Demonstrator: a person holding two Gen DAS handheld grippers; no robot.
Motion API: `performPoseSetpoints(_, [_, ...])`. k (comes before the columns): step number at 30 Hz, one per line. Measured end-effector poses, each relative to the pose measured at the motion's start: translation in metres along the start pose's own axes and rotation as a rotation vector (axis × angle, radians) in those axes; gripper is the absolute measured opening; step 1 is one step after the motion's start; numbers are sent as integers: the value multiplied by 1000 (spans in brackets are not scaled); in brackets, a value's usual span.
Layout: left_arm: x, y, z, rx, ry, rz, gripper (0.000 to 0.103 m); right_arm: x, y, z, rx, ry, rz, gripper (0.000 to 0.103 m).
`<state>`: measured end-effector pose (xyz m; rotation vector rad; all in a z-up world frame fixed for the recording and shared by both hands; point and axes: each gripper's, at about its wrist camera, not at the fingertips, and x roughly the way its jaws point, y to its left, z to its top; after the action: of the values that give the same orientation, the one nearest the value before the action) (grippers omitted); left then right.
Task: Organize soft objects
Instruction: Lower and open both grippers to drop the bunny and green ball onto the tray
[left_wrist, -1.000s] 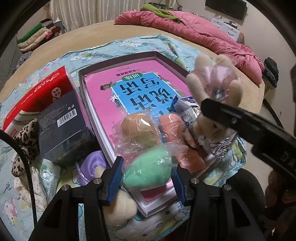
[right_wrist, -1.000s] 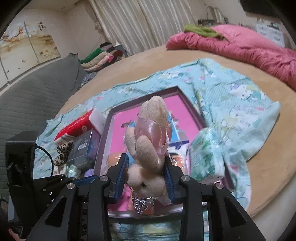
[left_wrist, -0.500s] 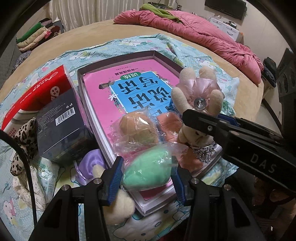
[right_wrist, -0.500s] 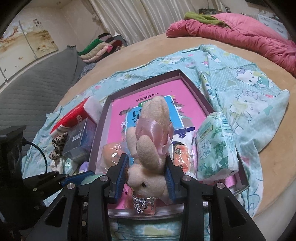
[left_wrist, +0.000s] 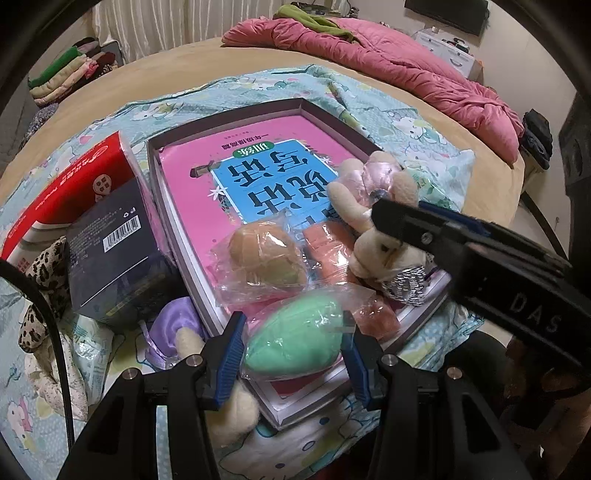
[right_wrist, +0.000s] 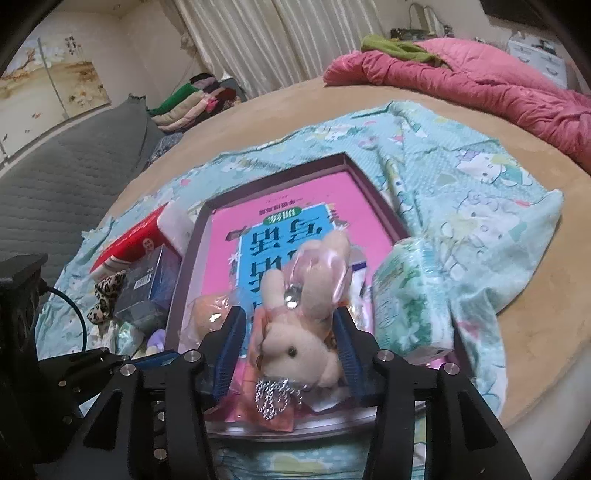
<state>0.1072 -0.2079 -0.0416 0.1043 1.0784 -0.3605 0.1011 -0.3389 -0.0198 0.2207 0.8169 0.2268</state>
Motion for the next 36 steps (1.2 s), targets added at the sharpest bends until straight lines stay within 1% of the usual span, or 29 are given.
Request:
performPoseSetpoints(6, [0,-5,0,20,4,19,51,-7,-11,2,39,-33,-21,52])
performPoseSetpoints(7, [0,-6,0,23,5,23,52,-8,-11,2,42,-36,-23,53])
performPoseSetpoints(8, [0,-6,0,25,5,25,52,-9,-12,2,46,-39,-23,58])
performPoseSetpoints(10, [-1,-7,0,30,7,29,54,-11,-13,2,49,-47,-24,64])
performPoseSetpoints(13, [-3,-9,1,36,7,34,56,-12,-12,3,46,-54,-30,66])
performPoseSetpoints(18, [-7,-11,1,50,3,47,57,-16,-14,3,51,-67,-45,68])
performPoseSetpoints(20, [-8,-11,2,50,2,46,59,-17,-16,3,60,-73,-55,75])
performPoseSetpoints(22, [-10,-10,2,46,-1,39,62,-19,-18,4,70,-81,-62,75])
performPoseSetpoints(25, [-13,-9,1,41,-6,30,63,-22,-21,4,83,-94,-67,75])
performPoseSetpoints(29, [-17,-4,1,12,-8,-4,63,-25,-23,5,88,-106,-70,76])
performPoseSetpoints(36, [-27,4,0,-9,-27,-13,66,-28,-21,5,79,-123,-70,77])
